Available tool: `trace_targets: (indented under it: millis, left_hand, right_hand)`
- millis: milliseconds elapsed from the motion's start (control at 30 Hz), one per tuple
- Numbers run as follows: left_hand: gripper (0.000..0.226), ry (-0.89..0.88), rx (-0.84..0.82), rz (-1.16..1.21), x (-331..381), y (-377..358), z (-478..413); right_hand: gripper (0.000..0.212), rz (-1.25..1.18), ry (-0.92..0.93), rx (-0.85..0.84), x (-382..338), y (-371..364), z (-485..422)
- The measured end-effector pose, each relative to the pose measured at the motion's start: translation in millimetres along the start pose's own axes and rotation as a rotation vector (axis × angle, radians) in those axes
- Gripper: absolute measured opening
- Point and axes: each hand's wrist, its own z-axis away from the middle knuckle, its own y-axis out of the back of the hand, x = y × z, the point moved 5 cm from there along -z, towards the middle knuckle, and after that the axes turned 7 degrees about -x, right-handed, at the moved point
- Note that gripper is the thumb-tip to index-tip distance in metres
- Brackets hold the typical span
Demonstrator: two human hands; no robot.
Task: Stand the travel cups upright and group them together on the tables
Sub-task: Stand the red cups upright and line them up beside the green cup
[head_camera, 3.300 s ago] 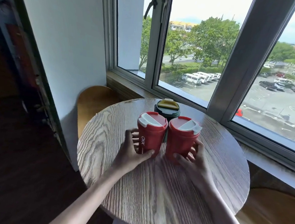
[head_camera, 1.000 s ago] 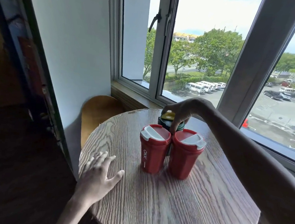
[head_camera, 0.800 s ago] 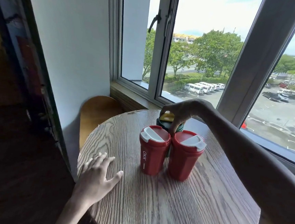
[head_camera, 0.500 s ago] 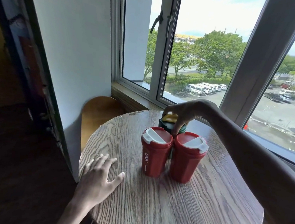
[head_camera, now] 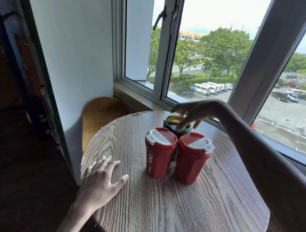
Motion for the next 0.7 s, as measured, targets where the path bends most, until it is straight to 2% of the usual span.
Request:
trace_targets:
  millis: [67,133,233,300,367,433,567,633,700]
  left_hand:
    - [0.087,-0.03,-0.019,0.021,3,1,0]
    - [0.087,-0.032,-0.011,0.028,3,1,0]
    - [0.086,-0.047,0.014,0.028,3,0,0]
    - [0.089,-0.05,0.0,0.038,3,3,-2]
    - [0.094,-0.071,-0.044,0.073,10,5,-4]
    - [0.093,-0.094,-0.12,0.213,26,6,-5]
    - [0.103,-0.172,-0.245,0.464,68,-1,-15]
    - [0.098,-0.164,-0.245,0.524,75,-8,-20]
    - [0.086,-0.15,-0.17,0.552,74,-14,-20]
  right_hand:
    - [0.067,0.001,0.013,0.118,1,5,14]
    - [0.063,-0.092,0.093,0.317,9,4,32]
    - [0.064,-0.335,0.217,0.617,35,-22,69]
    - [0.065,-0.563,0.321,0.752,51,-56,92]
    - [0.078,-0.731,0.328,0.84,68,-93,104]
    - [0.096,-0.823,0.286,0.846,82,-127,104]
    - [0.113,-0.843,0.21,0.708,89,-172,87]
    - [0.107,-0.87,0.216,0.652,87,-185,77]
    - [0.09,-0.886,0.222,0.637,89,-194,69]
